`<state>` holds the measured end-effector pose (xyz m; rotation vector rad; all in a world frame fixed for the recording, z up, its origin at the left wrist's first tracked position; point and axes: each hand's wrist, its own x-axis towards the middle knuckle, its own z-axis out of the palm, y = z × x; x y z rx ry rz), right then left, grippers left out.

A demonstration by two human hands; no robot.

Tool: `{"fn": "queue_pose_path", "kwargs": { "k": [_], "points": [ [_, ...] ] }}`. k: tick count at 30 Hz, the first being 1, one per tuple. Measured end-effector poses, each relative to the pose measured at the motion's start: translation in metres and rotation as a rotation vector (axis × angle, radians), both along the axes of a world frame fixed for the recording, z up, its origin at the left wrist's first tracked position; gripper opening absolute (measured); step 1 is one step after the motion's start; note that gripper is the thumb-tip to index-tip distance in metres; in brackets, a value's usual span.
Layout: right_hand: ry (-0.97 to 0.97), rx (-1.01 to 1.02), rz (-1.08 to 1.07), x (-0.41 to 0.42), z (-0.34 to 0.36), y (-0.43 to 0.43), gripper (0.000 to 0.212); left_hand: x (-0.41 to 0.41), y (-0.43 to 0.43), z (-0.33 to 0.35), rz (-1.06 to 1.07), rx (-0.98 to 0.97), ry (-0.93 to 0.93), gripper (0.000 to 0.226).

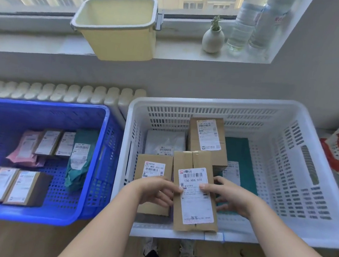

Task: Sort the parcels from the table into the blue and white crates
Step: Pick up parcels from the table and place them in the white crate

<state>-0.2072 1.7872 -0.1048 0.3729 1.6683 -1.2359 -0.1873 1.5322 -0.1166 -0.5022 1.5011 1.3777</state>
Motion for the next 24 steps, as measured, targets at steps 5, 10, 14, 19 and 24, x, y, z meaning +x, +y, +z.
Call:
{"fn": "queue_pose_path", "kwargs": {
  "k": [5, 10, 14, 19, 24],
  "points": [
    [-0.013, 0.017, 0.121, -0.012, 0.005, -0.002, 0.06, -0.007, -0.007, 0.004, -0.063, 0.004, -0.035, 0.054],
    [-0.001, 0.041, 0.203, -0.019, 0.01, -0.004, 0.059, -0.009, -0.012, 0.001, -0.075, -0.001, -0.04, 0.048],
    [-0.003, 0.029, 0.211, -0.02, 0.014, 0.005, 0.058, -0.011, -0.018, -0.003, -0.098, 0.031, -0.025, 0.063],
    [0.004, 0.018, 0.102, -0.012, 0.014, 0.025, 0.059, -0.018, 0.0, 0.002, -0.102, 0.044, 0.04, 0.06],
    [0.072, 0.024, -0.017, -0.002, 0.022, 0.052, 0.067, -0.029, 0.032, 0.01, -0.142, 0.059, 0.09, 0.049]
  ]
}}
